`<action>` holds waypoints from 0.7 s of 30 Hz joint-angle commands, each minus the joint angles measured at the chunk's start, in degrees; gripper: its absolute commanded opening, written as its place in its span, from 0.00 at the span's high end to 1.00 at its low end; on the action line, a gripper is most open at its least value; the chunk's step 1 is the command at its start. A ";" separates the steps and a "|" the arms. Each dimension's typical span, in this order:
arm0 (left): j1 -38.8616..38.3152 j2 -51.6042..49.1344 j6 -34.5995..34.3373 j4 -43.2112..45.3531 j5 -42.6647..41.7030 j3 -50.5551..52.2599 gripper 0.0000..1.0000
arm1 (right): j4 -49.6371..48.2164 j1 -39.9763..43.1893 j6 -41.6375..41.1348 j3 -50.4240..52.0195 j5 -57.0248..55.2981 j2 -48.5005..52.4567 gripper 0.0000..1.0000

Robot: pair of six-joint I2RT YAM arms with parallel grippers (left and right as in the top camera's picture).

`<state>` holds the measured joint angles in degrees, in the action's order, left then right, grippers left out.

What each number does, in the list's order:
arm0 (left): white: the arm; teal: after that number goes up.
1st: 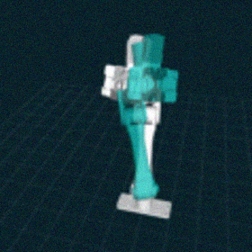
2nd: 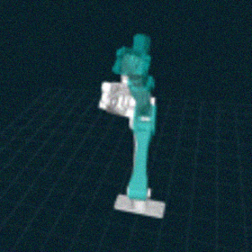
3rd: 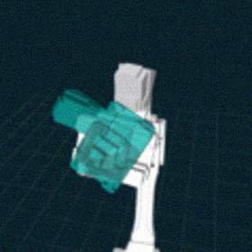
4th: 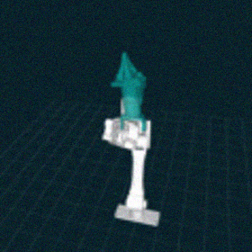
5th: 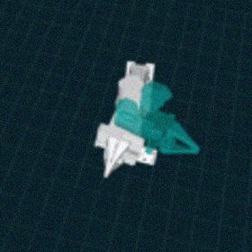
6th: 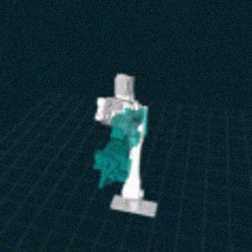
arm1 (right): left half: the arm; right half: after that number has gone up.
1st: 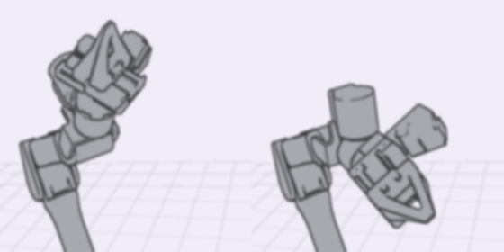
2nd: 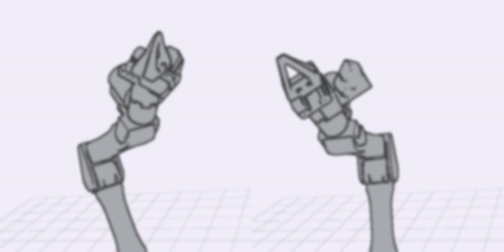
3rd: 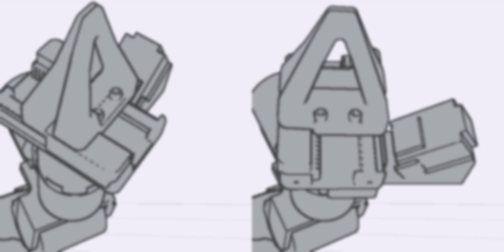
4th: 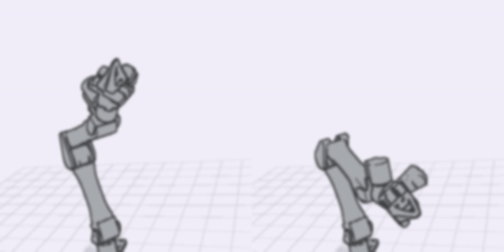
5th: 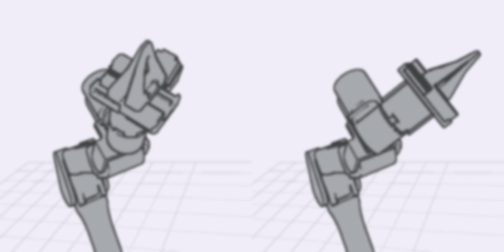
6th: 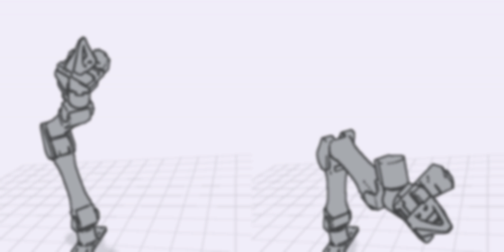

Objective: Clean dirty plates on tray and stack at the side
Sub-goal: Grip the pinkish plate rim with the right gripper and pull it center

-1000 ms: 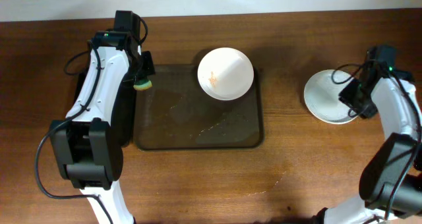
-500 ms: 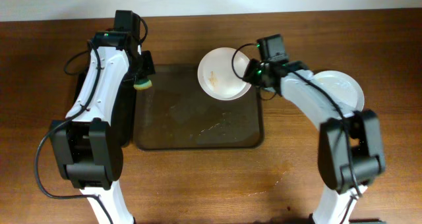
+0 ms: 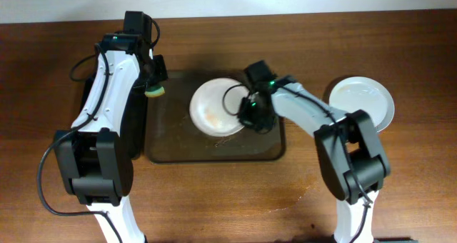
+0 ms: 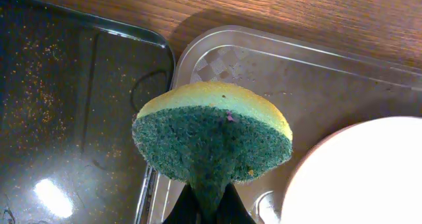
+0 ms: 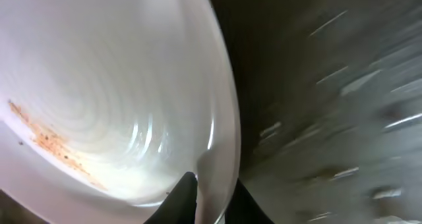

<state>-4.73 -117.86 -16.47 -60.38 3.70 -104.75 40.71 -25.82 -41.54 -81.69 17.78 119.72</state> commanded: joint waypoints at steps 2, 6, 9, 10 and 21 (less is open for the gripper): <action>0.24 0.02 0.68 0.13 0.63 -0.94 0.99 | 0.68 -2.34 2.25 0.81 3.76 -0.26 0.88; 0.24 0.02 0.68 0.20 0.63 -0.94 1.00 | -0.90 -1.51 13.20 -3.91 -2.23 -1.09 0.62; 0.24 0.02 0.68 0.31 0.63 -0.94 1.00 | -8.33 -1.66 29.90 -4.00 -4.33 -0.17 0.44; 0.24 0.02 0.68 0.35 0.61 -0.94 0.99 | -9.94 -1.97 33.86 -4.00 -4.33 0.55 0.42; 0.24 0.02 0.68 1.20 0.61 -0.94 0.99 | -22.34 -6.73 45.77 -4.04 -7.80 7.08 0.47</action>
<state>-4.73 -117.86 -16.47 -59.29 3.70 -104.75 18.35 -32.10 3.29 -85.19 12.67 125.12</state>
